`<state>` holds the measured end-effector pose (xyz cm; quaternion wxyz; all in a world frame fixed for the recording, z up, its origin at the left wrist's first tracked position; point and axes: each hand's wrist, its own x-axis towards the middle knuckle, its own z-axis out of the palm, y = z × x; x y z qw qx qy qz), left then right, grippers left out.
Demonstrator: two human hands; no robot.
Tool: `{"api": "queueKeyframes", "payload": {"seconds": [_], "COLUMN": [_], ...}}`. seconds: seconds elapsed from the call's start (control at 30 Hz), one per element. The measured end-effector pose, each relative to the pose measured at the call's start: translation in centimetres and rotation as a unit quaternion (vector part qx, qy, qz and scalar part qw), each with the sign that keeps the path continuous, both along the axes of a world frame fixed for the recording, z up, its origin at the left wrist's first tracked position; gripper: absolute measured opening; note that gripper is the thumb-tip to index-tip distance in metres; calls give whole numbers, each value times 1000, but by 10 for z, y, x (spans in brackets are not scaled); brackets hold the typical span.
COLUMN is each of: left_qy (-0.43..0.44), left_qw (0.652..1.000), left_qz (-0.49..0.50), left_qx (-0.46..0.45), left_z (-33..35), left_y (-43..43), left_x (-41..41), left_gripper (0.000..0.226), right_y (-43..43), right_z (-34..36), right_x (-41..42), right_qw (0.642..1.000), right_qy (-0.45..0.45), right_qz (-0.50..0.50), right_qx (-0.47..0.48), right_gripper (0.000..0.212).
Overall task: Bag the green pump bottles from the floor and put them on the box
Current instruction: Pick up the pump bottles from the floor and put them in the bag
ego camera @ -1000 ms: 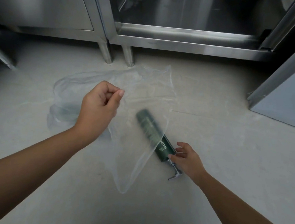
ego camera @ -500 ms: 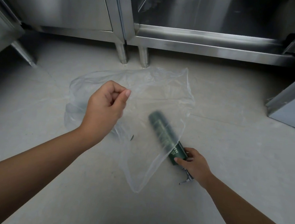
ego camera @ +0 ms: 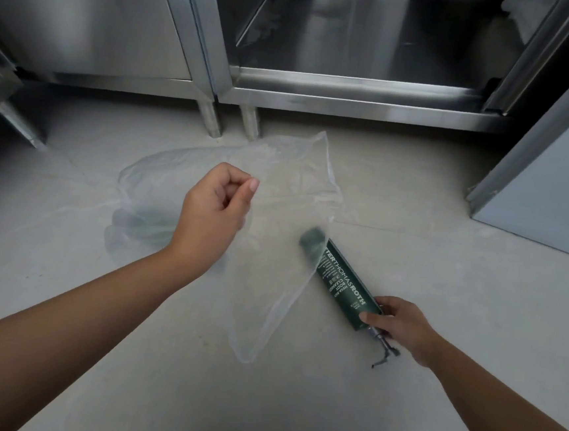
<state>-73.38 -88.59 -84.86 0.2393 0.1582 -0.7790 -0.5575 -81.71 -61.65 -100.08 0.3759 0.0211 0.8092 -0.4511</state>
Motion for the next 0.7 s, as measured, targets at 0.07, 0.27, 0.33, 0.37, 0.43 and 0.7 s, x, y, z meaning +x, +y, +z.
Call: {"api": "queueKeyframes", "payload": {"seconds": [0.07, 0.27, 0.33, 0.37, 0.43, 0.7], "left_qy": [-7, -26, -32, -34, -36, -20], "left_qw": [1000, 999, 998, 998, 998, 998], "left_qz": [-5, -10, -11, -12, -13, 2], "left_qx": [-4, -35, -44, -45, -49, -54], "left_z": [-2, -7, -8, -8, -8, 6], "left_y": [7, 23, 28, 30, 32, 27], "left_x": [-3, -16, -20, -21, -23, -13], "left_gripper": [19, 19, 19, 19, 19, 18], "right_y": [14, 50, 55, 56, 55, 14], "right_z": [8, 34, 44, 50, 64, 111], "right_x": [-1, -5, -8, -9, -9, 0], "right_qw": [1000, 995, 994, 993, 991, 989], "right_qy": [8, 42, 62, 73, 96, 110], "right_qz": [-26, -84, -84, -82, -73, 12], "right_qx": [-3, -33, -42, -46, -56, -98], "right_gripper": [32, 38, 41, 41, 39, 29]}}
